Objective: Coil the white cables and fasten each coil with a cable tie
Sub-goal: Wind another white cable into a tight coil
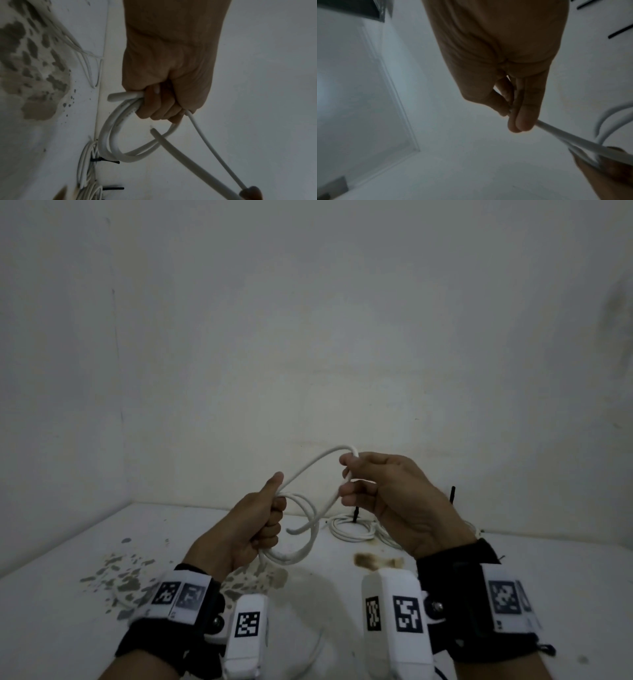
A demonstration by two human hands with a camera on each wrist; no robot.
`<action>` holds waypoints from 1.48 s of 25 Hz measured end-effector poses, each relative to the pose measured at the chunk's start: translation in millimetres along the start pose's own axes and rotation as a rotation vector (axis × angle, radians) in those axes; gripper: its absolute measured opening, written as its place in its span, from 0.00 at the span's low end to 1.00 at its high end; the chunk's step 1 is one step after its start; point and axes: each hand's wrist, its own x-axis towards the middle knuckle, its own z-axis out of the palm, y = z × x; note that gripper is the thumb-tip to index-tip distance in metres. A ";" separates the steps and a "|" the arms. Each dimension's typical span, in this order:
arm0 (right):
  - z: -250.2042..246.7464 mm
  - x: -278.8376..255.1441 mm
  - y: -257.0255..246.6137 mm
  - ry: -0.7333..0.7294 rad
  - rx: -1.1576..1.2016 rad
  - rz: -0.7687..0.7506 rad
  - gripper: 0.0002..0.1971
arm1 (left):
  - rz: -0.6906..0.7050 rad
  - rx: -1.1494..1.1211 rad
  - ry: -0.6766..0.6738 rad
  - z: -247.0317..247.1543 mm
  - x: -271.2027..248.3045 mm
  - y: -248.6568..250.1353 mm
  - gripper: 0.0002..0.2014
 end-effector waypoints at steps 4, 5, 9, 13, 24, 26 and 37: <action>1.4 5.0 21.6 0.023 -0.188 -0.091 0.06 | -0.006 -0.173 -0.046 -1.3 -0.6 6.1 0.24; 3.2 4.1 26.6 0.009 -0.299 -0.118 0.05 | -0.005 -0.257 -0.074 -2.0 -1.4 9.3 0.24; 17.9 3.7 52.3 0.140 -0.816 -0.363 0.07 | -0.003 -0.460 -0.216 0.9 -8.6 21.3 0.27; 23.3 7.3 71.5 -0.066 -0.183 -0.130 0.10 | -0.013 -0.533 -0.336 10.5 -17.5 23.1 0.25; -27.6 12.1 48.6 0.036 -0.666 -0.072 0.23 | -0.016 -0.295 0.050 -38.1 -3.5 22.6 0.25; -35.5 15.9 44.0 0.159 -0.557 -0.062 0.22 | -0.017 -0.137 0.114 -51.0 -1.1 14.4 0.24; -7.1 9.5 50.6 -0.235 -0.890 0.086 0.17 | -0.101 0.101 -0.068 -17.9 -5.0 9.9 0.23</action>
